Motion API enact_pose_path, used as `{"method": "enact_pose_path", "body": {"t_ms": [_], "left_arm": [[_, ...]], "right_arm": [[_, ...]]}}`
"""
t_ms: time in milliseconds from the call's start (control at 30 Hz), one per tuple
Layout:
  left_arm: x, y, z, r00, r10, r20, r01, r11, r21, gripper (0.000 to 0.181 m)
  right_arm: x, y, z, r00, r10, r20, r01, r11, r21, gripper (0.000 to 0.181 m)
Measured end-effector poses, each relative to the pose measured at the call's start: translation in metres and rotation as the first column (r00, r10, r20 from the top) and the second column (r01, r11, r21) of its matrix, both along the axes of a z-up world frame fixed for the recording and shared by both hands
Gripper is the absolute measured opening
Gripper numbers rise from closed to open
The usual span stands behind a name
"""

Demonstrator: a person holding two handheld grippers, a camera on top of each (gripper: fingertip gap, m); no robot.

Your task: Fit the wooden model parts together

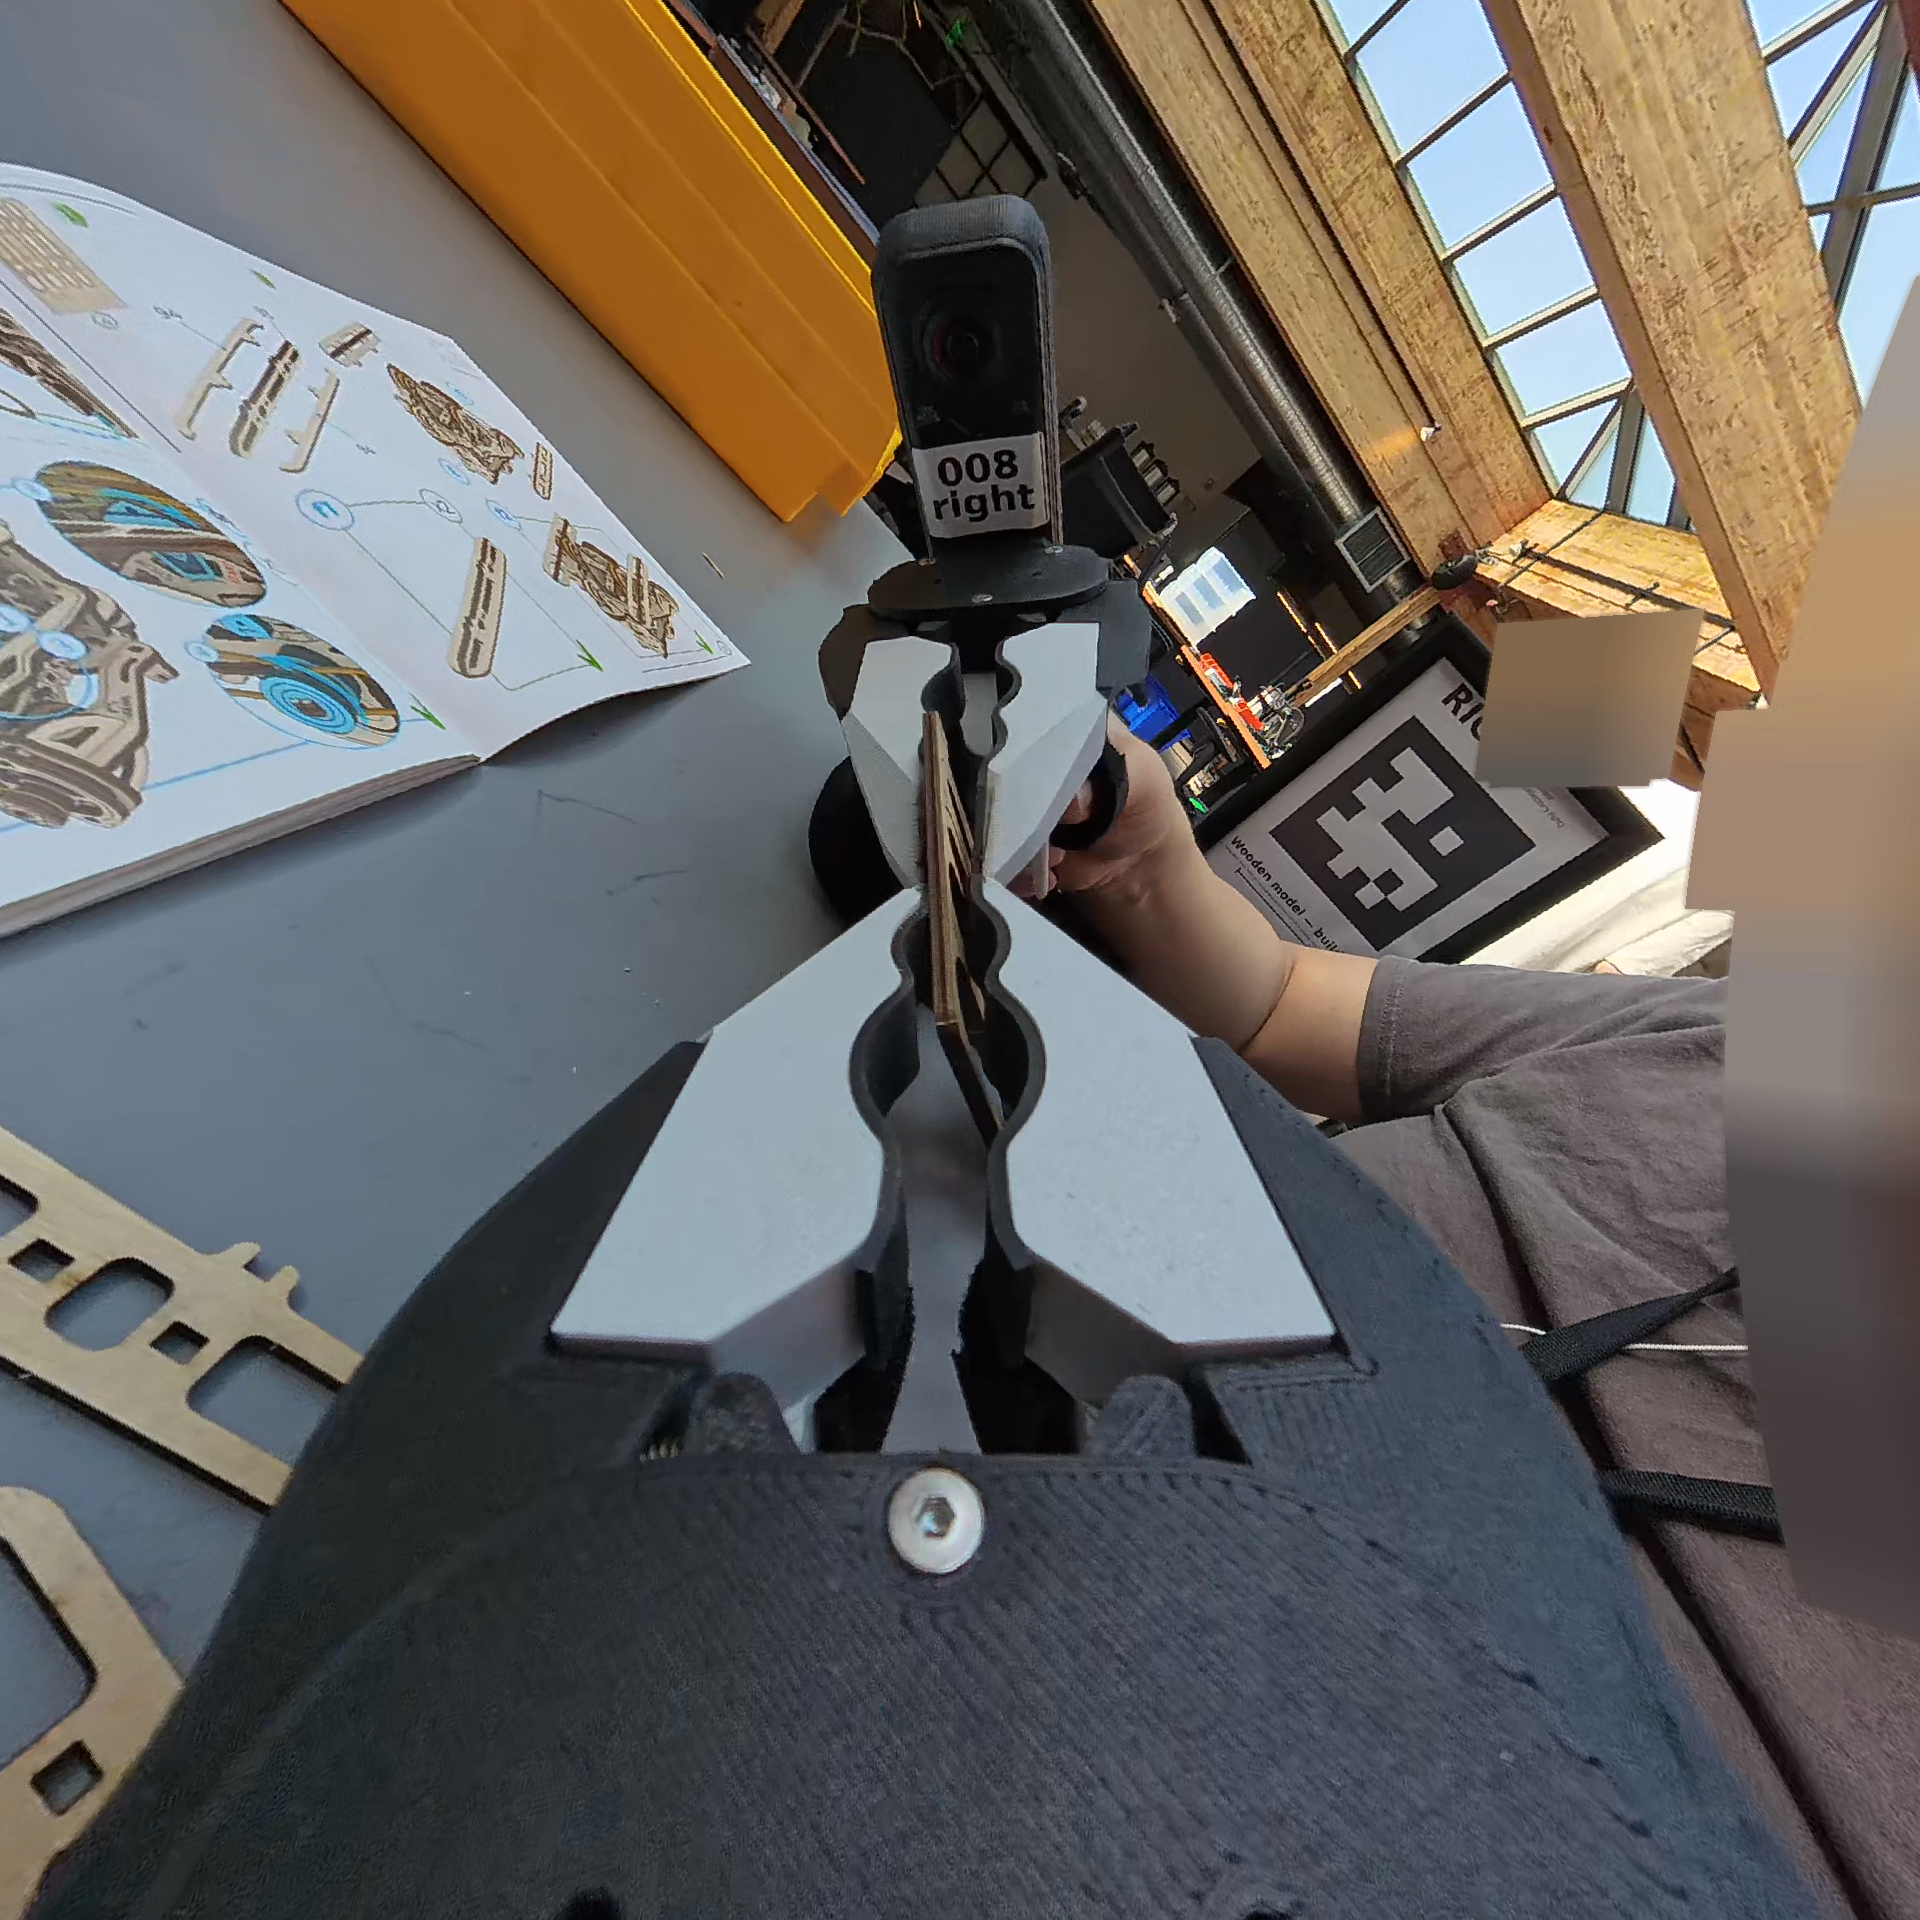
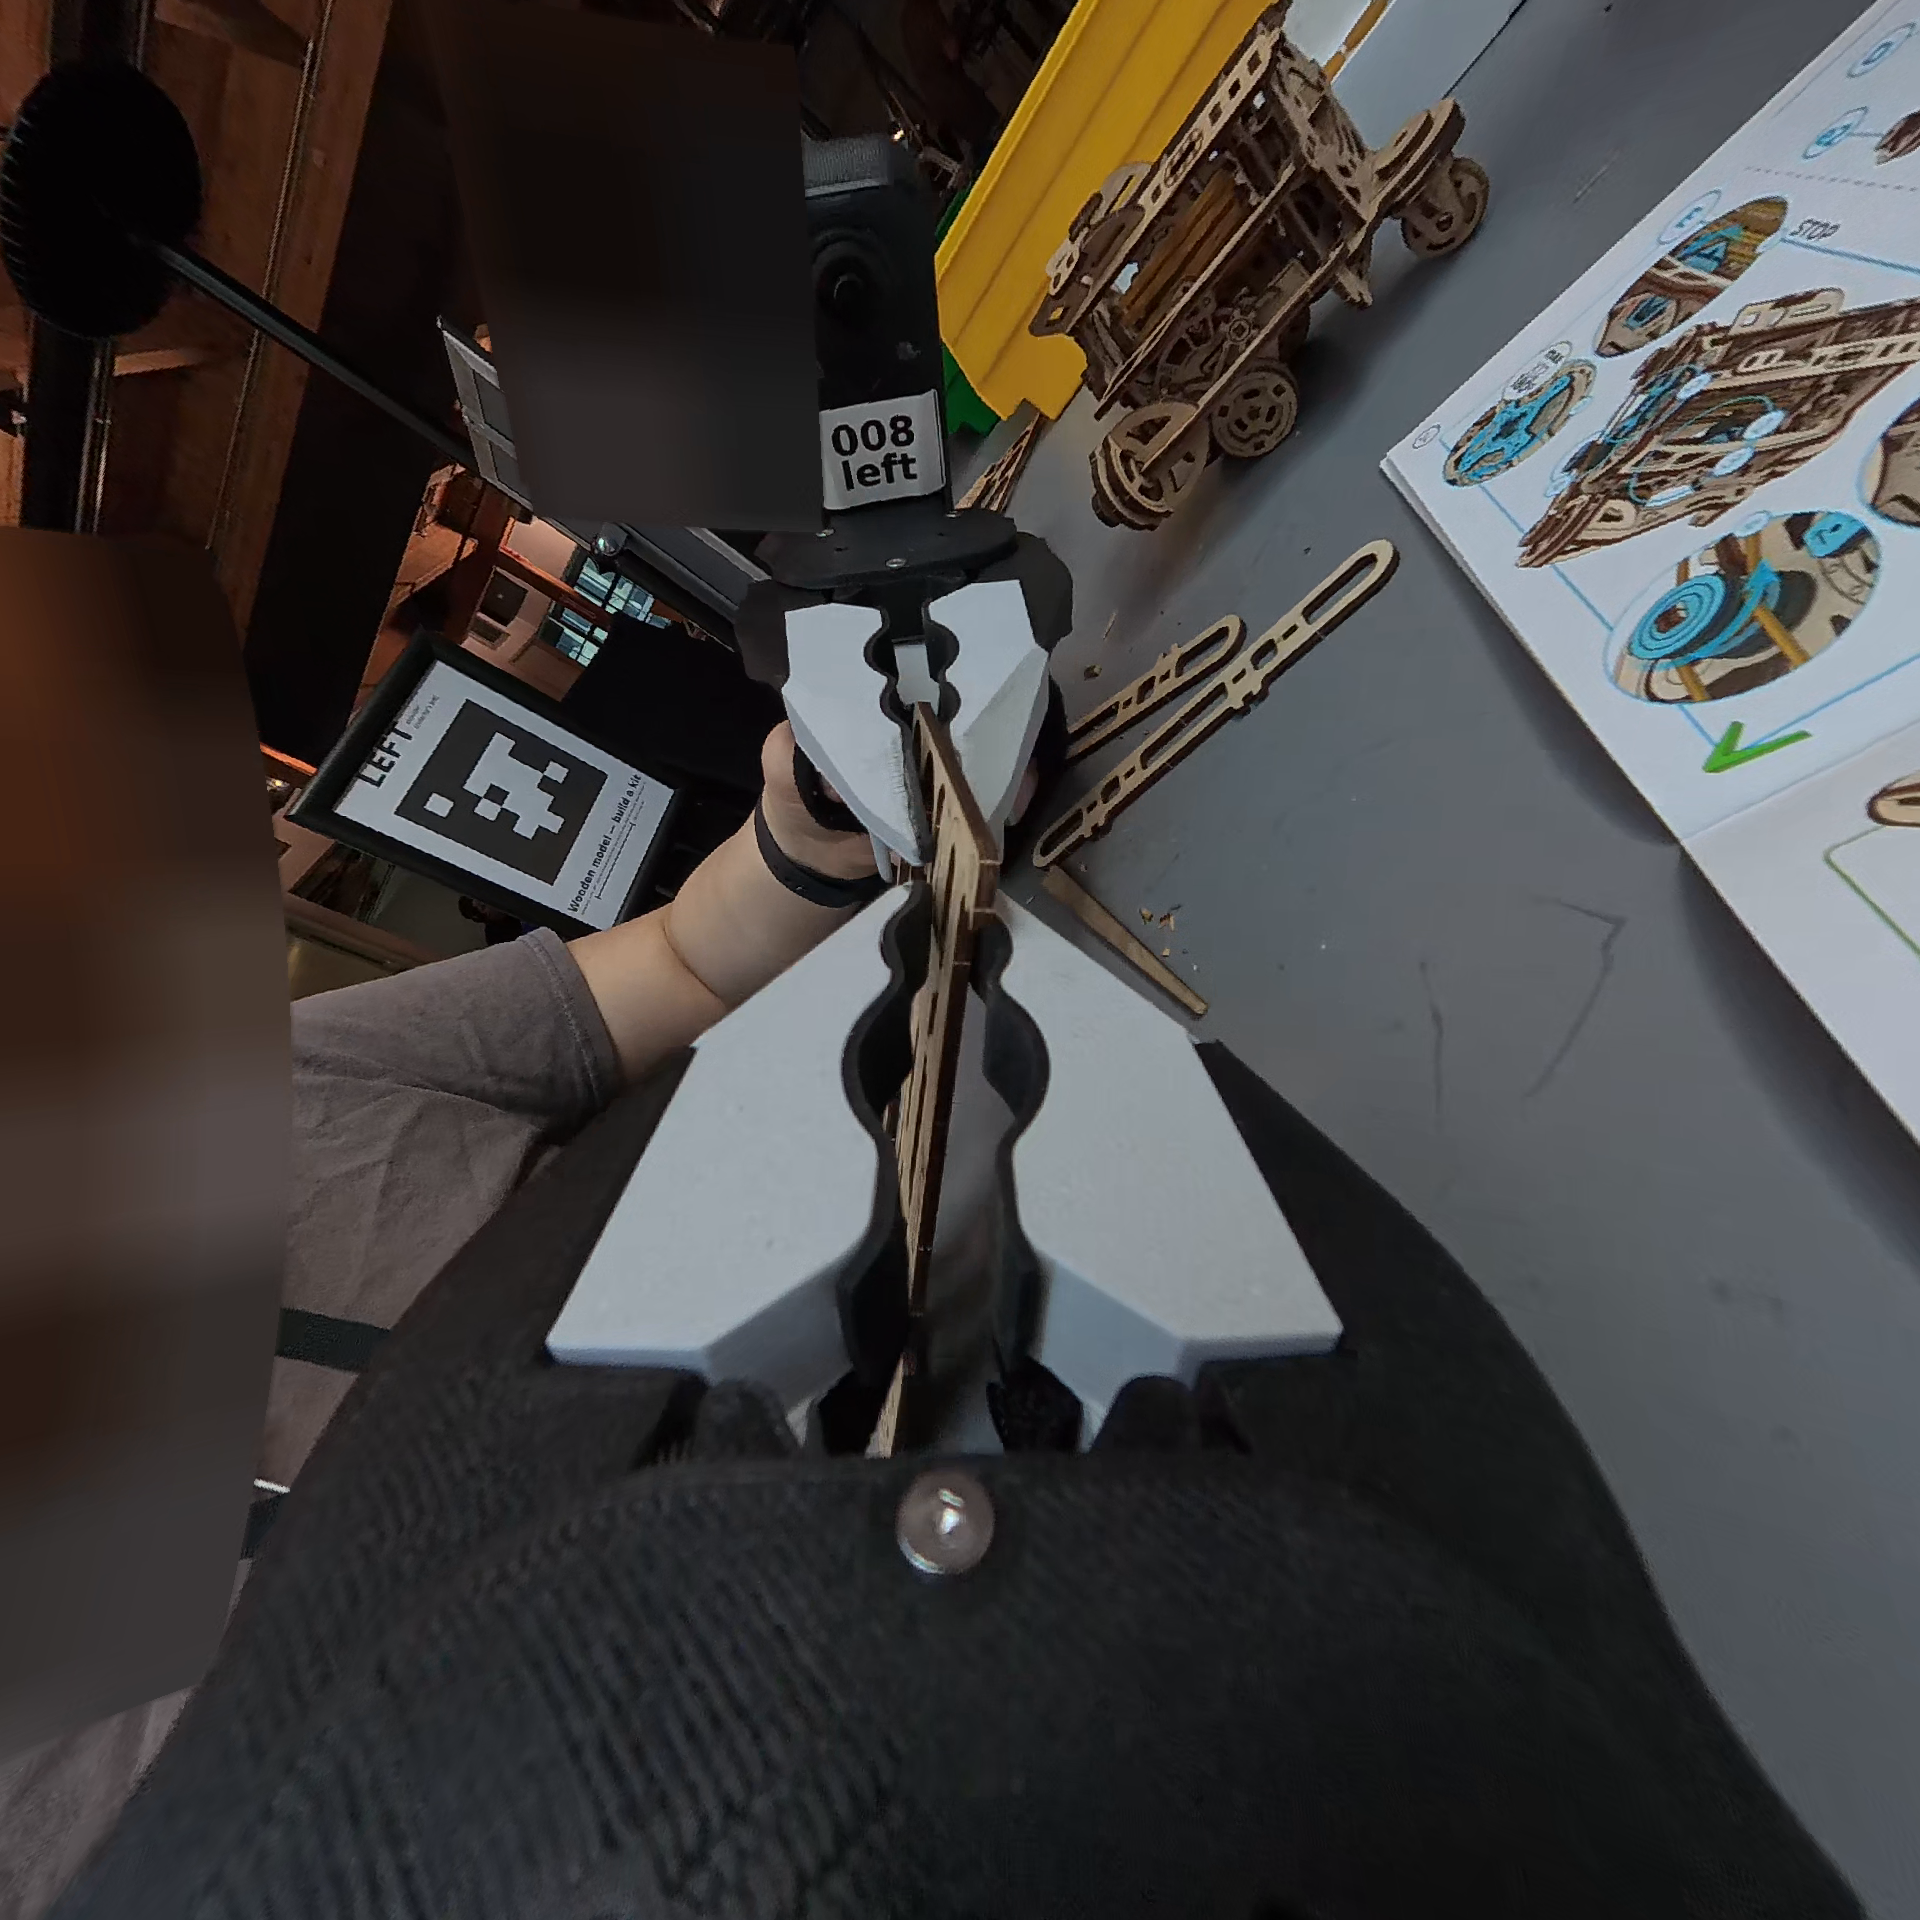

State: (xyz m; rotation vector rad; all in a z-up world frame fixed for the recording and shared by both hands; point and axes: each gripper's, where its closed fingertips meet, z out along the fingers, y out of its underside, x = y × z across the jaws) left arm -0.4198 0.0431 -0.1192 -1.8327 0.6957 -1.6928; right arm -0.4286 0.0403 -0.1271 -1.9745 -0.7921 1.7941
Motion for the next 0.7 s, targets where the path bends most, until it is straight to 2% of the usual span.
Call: {"method": "enact_pose_path", "body": {"t_ms": [133, 233, 333, 467, 500, 700], "left_arm": [[0.0025, -0.0014, -0.0021, 1.0, -0.007, -0.017, 0.007, 1.0, 0.012, 0.002], [0.0035, -0.0033, -0.0017, 1.0, -0.014, -0.023, 0.015, 1.0, 0.026, 0.002], [0.0037, -0.0042, -0.001, 1.0, -0.016, -0.027, 0.017, 0.999, 0.037, 0.002], [0.0049, -0.0068, 0.0004, 0.999, -0.033, -0.026, 0.034, 0.999, 0.038, 0.002], [0.0055, -0.0077, -0.0002, 0.999, -0.038, -0.029, 0.039, 0.999, 0.036, 0.002], [0.0044, -0.0084, -0.0009, 0.998, -0.049, -0.024, 0.05, 0.999, 0.022, 0.004]], "right_arm": [[0.0043, 0.0102, 0.0082, 0.997, -0.049, -0.066, 0.046, 0.998, -0.051, 0.01], [0.001, 0.0066, 0.0019, 0.999, -0.027, -0.02, 0.026, 0.999, -0.044, 0.016], [0.001, 0.0072, 0.0034, 0.999, -0.03, -0.031, 0.029, 0.998, -0.049, 0.009], [0.0011, 0.006, 0.0057, 0.998, -0.019, -0.052, 0.016, 0.997, -0.07, 0.009], [0.0011, 0.0049, 0.007, 0.998, -0.011, -0.061, 0.007, 0.997, -0.071, 0.001], [0.0025, 0.0052, 0.0083, 0.998, -0.018, -0.064, 0.014, 0.998, -0.058, 0.0]]}}
